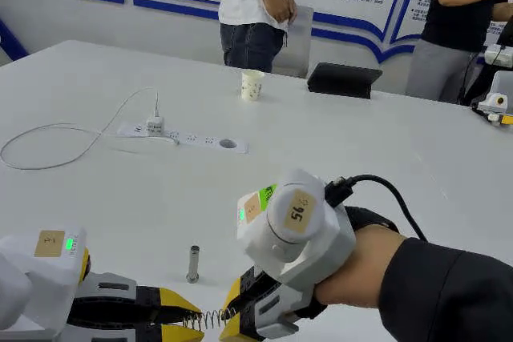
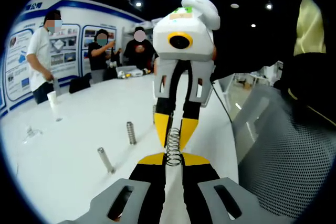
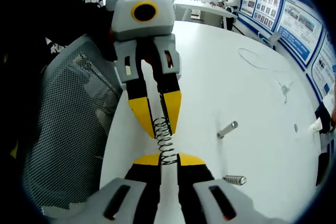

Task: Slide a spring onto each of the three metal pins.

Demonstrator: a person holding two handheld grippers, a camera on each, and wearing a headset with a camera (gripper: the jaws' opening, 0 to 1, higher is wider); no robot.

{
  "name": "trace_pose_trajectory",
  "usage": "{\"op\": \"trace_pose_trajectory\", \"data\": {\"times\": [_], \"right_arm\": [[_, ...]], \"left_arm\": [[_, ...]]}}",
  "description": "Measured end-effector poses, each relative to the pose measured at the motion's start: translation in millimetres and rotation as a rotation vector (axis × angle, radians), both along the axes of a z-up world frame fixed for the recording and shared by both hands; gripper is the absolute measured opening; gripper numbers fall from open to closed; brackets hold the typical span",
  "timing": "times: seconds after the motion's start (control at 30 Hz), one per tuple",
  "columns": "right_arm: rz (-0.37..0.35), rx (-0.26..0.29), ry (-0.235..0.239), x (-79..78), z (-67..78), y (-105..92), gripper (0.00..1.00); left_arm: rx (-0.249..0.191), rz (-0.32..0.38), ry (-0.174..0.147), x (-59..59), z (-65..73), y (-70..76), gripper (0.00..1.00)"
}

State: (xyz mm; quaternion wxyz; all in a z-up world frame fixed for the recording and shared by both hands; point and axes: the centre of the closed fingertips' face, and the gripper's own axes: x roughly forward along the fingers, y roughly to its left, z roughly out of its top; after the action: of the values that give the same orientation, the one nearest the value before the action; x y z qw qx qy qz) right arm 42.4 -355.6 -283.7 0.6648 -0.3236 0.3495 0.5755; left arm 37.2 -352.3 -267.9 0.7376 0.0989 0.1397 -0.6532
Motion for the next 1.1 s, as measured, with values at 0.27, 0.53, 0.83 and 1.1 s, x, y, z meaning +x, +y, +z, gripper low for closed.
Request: {"op": "trace_pose_trajectory", "data": {"times": [0.27,0.53,0.83,1.1], "right_arm": [[0.013,0.037,-0.014,-0.6,20.5,10.6,0.12],[0.039,0.055,-0.024,-4.8,29.6,23.1,0.12],[0.06,0.045,-0.038,-4.2,32.8,33.7,0.12],[0.061,0.029,-0.042,-0.1,34.1,34.0,0.12]], "left_arm": [[0.008,0.006,0.0,1.3,-2.0,0.6,0.11],[0.011,0.005,-0.003,1.0,-2.9,0.7,0.11],[0.011,0.01,-0.005,2.1,-3.8,0.8,0.11],[0.012,0.036,-0.005,6.9,-4.2,4.3,0.19]]}}
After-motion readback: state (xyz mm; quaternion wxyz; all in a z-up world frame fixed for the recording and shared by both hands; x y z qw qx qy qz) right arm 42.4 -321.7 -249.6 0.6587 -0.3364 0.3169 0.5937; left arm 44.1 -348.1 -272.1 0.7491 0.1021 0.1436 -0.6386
